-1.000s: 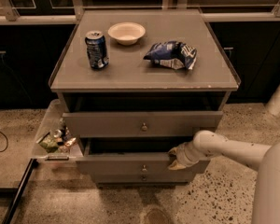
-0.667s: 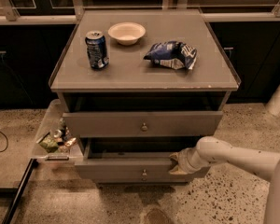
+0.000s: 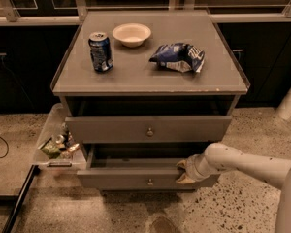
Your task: Open middle drawer
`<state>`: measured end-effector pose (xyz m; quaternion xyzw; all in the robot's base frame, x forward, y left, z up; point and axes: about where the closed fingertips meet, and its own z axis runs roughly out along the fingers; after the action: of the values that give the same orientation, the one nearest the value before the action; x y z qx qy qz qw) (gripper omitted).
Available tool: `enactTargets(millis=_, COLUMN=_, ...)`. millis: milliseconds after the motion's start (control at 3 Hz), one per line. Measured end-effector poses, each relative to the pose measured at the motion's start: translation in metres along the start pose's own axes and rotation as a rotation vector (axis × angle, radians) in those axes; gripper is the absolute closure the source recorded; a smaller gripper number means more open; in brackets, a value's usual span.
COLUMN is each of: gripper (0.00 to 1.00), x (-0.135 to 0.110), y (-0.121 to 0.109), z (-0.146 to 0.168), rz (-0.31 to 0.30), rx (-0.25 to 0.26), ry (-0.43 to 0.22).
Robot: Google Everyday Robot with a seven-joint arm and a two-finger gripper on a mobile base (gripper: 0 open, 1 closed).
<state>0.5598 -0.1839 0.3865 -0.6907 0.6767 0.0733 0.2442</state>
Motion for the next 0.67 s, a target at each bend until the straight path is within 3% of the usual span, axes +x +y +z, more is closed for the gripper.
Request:
enactTargets(millis=333, gripper=0.38, x=-0.0001, y=0.0, z=-0.0001, rz=0.0, rx=0.0, ry=0.0)
enactTargets(millis=667, gripper=0.43, x=-0.0015, y=-0.0002, z=-0.0014, rz=0.0, rx=0.0, ry=0.0)
